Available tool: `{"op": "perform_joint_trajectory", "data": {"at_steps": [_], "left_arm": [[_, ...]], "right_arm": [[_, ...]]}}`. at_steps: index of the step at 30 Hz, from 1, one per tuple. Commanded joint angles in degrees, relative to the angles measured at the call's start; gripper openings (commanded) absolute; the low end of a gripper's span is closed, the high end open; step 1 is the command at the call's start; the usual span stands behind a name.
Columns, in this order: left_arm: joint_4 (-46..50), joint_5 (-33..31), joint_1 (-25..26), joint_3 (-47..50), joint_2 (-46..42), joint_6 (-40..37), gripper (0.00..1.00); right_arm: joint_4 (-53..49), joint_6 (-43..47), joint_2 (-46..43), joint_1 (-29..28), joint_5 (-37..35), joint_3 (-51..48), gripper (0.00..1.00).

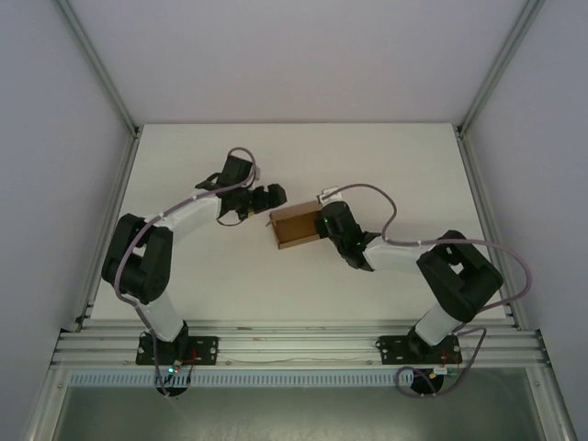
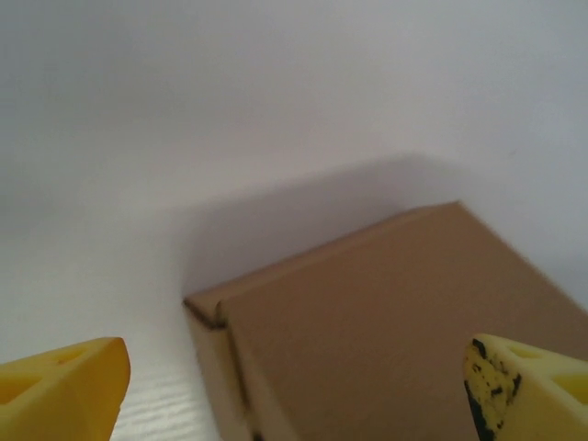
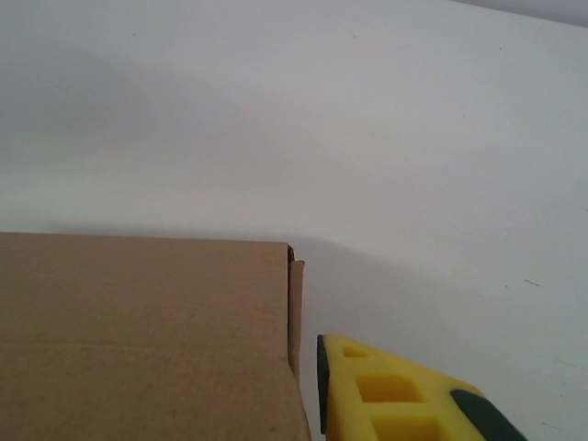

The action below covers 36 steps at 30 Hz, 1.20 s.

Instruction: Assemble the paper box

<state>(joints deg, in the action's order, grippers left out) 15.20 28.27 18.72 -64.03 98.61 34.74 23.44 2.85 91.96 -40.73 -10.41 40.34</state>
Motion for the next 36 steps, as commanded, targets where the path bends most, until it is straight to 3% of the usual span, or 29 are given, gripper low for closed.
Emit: {"op": "perform_joint_trajectory", "data": {"at_steps": [1,13,20,24,28,36], "left_arm": [[-3.3,2.9,0.0,3.6,-1.9,2.2,0.89],[-13.1,6.9,0.5,8.9,0.9,4.5,0.67],[-15.8,8.2,1.2,9.5,4.6,4.0,0.58],[-17.4,8.7,1.2,9.9,6.7,3.6,0.56],[-18.8,9.3,1.1,9.4,9.0,2.6,0.54],[-27.8,16.1,-1.5,11.7,10.4,3.7,0.43]], "right_arm": [[0.7,-1.4,-1.6,-0.2,-1.4,-2.0,0.23],[-7.0,-8.2,-12.4,-0.6,-1.5,-7.8,0.48],[-20.5,-16.0,-23.8,-0.5,-4.3,-10.1,0.85],[-23.1,-17.6,-27.0,0.9,-3.7,-9.0,0.99],[-26.8,-20.7,-25.3,5.7,1.8,-4.5,1.0],[-26.7,-23.1,-14.3,13.1,21.6,3.7,0.99]]}}
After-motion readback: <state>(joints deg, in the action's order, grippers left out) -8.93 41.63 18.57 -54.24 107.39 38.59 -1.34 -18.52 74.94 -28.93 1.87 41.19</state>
